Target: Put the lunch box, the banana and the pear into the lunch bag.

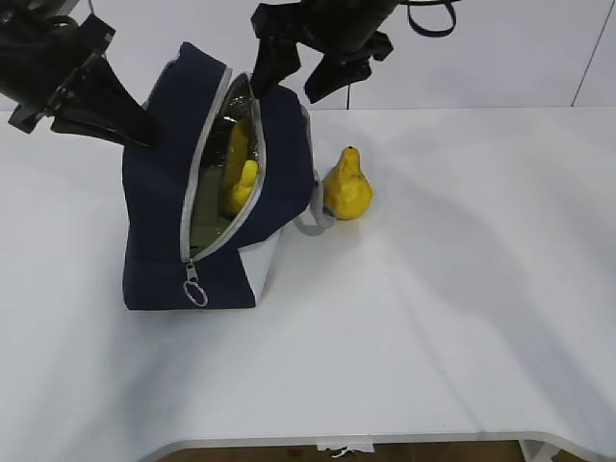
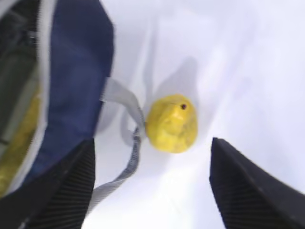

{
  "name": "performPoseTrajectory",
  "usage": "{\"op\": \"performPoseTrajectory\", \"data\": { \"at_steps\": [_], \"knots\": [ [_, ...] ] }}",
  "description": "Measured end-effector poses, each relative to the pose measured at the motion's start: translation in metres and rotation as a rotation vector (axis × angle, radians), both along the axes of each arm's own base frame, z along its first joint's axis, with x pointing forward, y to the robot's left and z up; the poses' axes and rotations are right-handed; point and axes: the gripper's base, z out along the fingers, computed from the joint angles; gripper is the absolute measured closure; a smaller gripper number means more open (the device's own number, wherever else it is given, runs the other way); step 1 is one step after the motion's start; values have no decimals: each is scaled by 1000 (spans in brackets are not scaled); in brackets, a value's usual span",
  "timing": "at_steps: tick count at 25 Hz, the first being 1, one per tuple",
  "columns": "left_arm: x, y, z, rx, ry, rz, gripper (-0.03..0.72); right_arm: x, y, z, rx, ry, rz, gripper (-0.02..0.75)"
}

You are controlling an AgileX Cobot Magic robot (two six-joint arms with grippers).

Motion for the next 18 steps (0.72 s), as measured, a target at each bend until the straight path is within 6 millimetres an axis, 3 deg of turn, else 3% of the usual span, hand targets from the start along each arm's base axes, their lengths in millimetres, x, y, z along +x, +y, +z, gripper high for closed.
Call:
{"op": "performPoseTrajectory", "data": {
  "at_steps": [5,9,18],
  "knots": [
    [0,0,0,0,0,0,675,-9,-23,21,-172,-81,-86,155],
    [0,0,0,0,2,-2,675,-7,-36,20,-241,-85,-160,169],
    [-2,0,0,0,13,-15,675,14,-35,-38,-338,13,-183,193]
  ]
}}
